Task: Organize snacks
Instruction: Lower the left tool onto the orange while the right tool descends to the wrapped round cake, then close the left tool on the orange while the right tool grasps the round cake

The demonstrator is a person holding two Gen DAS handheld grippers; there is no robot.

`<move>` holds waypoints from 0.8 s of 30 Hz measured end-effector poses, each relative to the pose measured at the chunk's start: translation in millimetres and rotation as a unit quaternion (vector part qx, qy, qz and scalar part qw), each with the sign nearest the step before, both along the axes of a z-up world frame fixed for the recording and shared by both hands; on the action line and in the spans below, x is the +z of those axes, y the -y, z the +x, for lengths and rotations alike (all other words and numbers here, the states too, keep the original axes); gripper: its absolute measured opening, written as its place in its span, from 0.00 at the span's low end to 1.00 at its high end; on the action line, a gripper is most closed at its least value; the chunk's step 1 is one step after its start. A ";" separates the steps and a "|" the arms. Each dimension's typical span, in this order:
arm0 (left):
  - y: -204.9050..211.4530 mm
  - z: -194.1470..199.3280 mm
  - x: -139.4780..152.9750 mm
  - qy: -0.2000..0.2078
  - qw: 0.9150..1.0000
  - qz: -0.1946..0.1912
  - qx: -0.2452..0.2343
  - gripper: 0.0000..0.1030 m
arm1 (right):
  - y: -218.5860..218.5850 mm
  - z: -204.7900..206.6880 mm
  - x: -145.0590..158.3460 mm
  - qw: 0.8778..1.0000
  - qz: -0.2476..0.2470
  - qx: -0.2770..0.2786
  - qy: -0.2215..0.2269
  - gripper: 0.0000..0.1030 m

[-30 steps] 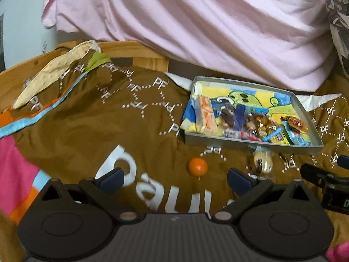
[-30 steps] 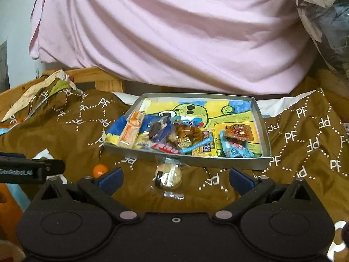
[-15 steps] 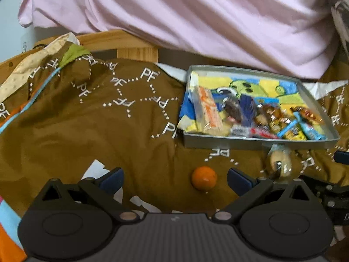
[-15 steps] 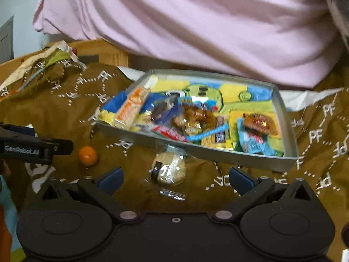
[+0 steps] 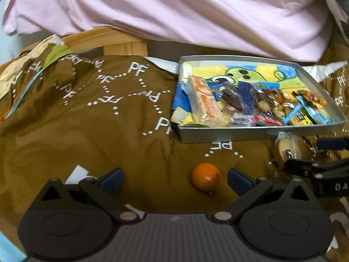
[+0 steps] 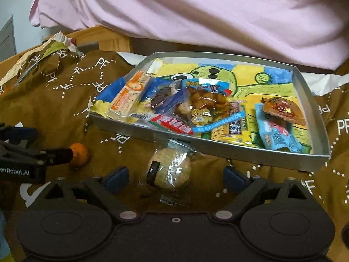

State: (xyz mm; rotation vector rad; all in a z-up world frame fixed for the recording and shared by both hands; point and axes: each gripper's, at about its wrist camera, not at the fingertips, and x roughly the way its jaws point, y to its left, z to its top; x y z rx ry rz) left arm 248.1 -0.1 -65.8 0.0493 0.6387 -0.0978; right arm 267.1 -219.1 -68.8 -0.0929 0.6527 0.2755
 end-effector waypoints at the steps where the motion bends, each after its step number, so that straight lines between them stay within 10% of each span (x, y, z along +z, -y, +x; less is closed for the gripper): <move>1: 1.8 0.6 -1.2 0.002 1.000 0.004 -0.006 1.00 | -0.5 1.4 -0.6 1.000 0.000 0.001 0.001 0.90; 9: 9.9 5.6 -5.8 0.005 0.999 0.002 -0.042 0.97 | -0.4 14.0 -8.9 1.000 0.010 0.009 -0.011 0.74; 24: 9.6 20.4 -19.1 -0.029 0.997 -0.046 -0.063 0.55 | -5.3 15.5 -18.0 0.999 0.013 0.031 -0.011 0.61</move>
